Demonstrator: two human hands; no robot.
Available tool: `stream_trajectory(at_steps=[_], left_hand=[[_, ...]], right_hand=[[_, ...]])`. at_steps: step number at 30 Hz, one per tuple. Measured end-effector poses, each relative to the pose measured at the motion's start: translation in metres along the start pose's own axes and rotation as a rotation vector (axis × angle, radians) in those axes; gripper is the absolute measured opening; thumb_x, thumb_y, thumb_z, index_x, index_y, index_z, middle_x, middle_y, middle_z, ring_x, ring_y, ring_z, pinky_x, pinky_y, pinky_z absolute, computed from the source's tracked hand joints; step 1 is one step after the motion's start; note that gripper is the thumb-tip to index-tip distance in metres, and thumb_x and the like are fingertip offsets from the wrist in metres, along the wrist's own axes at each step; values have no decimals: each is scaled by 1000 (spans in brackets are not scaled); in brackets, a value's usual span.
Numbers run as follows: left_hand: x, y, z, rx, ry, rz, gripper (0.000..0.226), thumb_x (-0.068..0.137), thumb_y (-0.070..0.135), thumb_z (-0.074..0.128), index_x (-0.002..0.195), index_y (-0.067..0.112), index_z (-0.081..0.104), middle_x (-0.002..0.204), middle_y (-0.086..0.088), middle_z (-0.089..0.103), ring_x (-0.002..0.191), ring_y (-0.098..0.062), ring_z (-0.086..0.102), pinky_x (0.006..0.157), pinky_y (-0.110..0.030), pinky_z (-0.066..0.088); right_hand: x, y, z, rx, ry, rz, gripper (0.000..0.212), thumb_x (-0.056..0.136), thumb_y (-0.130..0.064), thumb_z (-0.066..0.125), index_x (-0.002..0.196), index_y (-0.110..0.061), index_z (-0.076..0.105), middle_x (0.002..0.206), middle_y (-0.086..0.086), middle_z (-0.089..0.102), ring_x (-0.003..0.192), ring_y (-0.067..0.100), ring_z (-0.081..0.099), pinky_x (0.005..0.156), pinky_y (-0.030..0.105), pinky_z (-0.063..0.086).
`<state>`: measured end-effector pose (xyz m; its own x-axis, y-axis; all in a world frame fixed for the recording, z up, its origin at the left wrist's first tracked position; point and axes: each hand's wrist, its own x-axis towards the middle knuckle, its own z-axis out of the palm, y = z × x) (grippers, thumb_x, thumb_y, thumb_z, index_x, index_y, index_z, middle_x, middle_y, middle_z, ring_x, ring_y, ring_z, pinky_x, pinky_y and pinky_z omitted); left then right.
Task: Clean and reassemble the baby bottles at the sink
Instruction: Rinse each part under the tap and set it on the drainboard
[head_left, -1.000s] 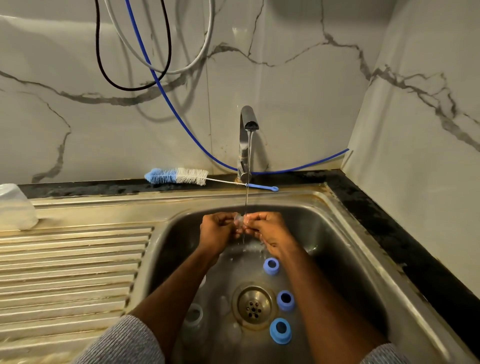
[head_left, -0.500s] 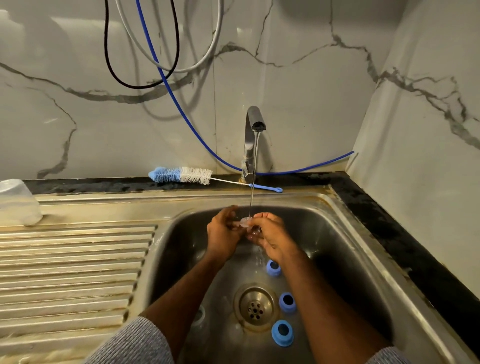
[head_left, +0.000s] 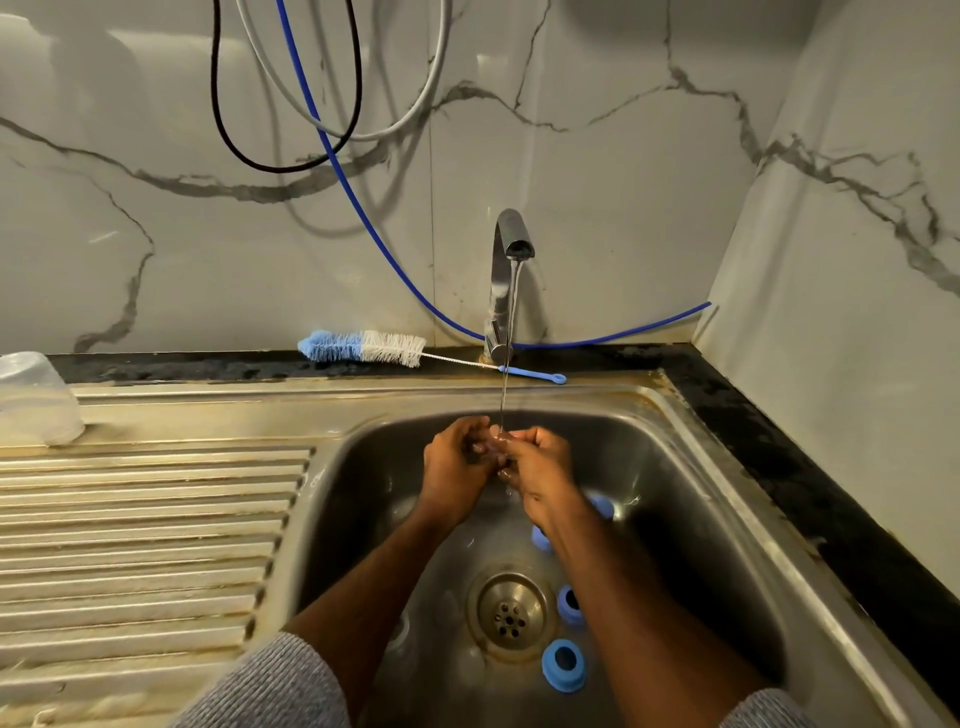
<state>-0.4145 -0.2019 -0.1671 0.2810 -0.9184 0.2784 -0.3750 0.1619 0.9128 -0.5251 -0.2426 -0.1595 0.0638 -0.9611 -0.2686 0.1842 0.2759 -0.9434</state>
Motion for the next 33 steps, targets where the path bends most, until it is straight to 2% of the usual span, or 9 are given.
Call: stream_trajectory(at_steps=[3, 6, 8, 13, 17, 23, 26, 30, 33], left_hand=[[1, -4, -2, -46, 37, -11, 31, 83, 9, 80, 114, 10, 74, 99, 0, 76, 91, -10, 73, 87, -34, 60], [5, -7, -10, -90, -15, -3, 33, 85, 7, 78, 118, 8, 73, 108, -4, 76, 98, -13, 73, 92, -41, 59], [7, -7, -14, -60, -89, 54, 33, 85, 8, 78, 118, 10, 74, 113, -3, 74, 103, -13, 71, 96, -39, 57], [7, -9, -14, -68, -131, 126, 29, 86, 8, 77, 110, 25, 74, 106, 4, 75, 99, -8, 72, 90, -30, 59], [9, -8, -13, -87, -114, 92, 19, 84, 9, 80, 98, 22, 78, 98, -5, 74, 92, -18, 72, 85, -36, 60], [9, -9, -11, 48, -96, 197, 15, 86, 7, 77, 88, 22, 76, 82, 6, 71, 78, -5, 66, 70, -19, 52], [7, -5, -6, 77, -88, 244, 18, 88, 12, 75, 88, 29, 77, 80, 16, 69, 80, -11, 63, 71, -24, 52], [11, -8, -8, 21, 5, 136, 40, 88, 14, 77, 73, 50, 71, 79, 28, 66, 74, -3, 64, 69, -23, 52], [12, -12, -10, 63, 14, 149, 33, 88, 13, 77, 74, 44, 73, 72, 20, 66, 73, -5, 64, 67, -22, 51]], right_hand=[[0, -3, 3, 92, -132, 35, 15, 94, -13, 67, 107, -8, 68, 104, 12, 76, 96, 22, 72, 79, 34, 59], [0, -10, 1, 165, -262, 102, 24, 96, -7, 62, 119, -11, 68, 111, 9, 75, 97, 18, 71, 94, 38, 55], [0, -10, -2, 169, -264, 103, 27, 93, -4, 64, 120, -11, 68, 109, 9, 75, 85, 13, 70, 96, 40, 54], [-5, -6, 0, 174, -127, 49, 30, 82, -5, 77, 112, -8, 71, 104, 9, 77, 92, 18, 71, 75, 29, 57], [-7, -7, 2, 186, -91, 18, 26, 83, -12, 78, 106, -5, 71, 94, 10, 78, 85, 17, 75, 70, 29, 59], [-5, -4, 4, 42, -37, -48, 23, 80, -18, 82, 98, -9, 71, 90, 8, 77, 90, 24, 74, 83, 38, 60], [-2, -2, 8, 66, 44, -8, 22, 84, -26, 79, 92, -8, 69, 83, 8, 74, 79, 20, 69, 77, 35, 56], [-2, -10, 1, 184, -159, 73, 10, 89, -8, 72, 99, -8, 71, 89, 7, 77, 81, 15, 74, 67, 27, 58], [-3, -11, 1, 183, -230, 60, 15, 88, -3, 71, 102, -8, 72, 97, 7, 78, 93, 19, 74, 74, 30, 58]])
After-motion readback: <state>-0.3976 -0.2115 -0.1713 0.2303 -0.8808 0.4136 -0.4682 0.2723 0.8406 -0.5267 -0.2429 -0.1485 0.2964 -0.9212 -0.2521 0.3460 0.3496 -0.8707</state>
